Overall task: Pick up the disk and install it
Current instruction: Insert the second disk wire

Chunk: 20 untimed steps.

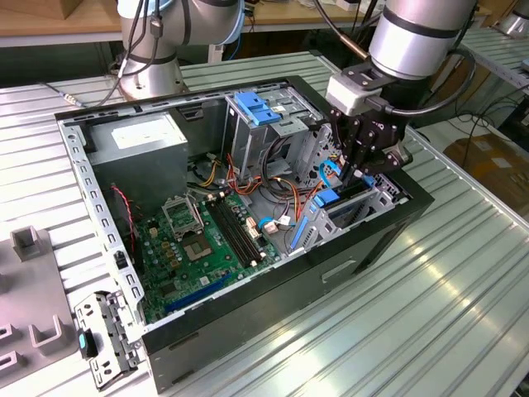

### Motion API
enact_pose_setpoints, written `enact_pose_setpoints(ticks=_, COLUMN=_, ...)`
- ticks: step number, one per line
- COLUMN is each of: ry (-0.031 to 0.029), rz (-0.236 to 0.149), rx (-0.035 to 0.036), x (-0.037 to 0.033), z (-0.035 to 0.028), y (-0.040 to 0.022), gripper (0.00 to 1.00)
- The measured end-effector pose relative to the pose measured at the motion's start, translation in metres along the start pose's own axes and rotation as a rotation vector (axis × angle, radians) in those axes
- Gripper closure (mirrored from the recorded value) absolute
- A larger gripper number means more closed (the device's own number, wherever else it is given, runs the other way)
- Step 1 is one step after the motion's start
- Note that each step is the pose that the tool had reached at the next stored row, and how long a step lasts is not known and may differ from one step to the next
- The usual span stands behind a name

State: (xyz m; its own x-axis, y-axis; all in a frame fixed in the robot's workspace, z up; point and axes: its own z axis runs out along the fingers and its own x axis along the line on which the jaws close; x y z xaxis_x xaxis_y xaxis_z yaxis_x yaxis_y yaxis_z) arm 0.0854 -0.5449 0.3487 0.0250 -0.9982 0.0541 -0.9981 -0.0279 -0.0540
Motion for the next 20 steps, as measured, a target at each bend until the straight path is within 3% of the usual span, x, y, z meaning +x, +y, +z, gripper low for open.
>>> enact_pose_setpoints(ticks=2, ry=-0.0004, rz=0.000, rx=0.0235, x=-0.0001, z=-0.0002, y=0.0028, gripper=0.84)
enact_pose_setpoints(ticks=3, ry=-0.0010, rz=0.000, rx=0.0254, x=-0.0001, z=-0.0001, y=0.0037, gripper=0.84)
enact_pose_setpoints(ticks=17, ry=-0.0028, rz=0.000, rx=0.0255, x=0.0001, z=0.0013, y=0.0039, gripper=0.84)
enact_pose_setpoints(ticks=20, ry=-0.0030, rz=0.000, rx=0.0256, x=0.0003, z=0.0047, y=0.0040, gripper=0.84)
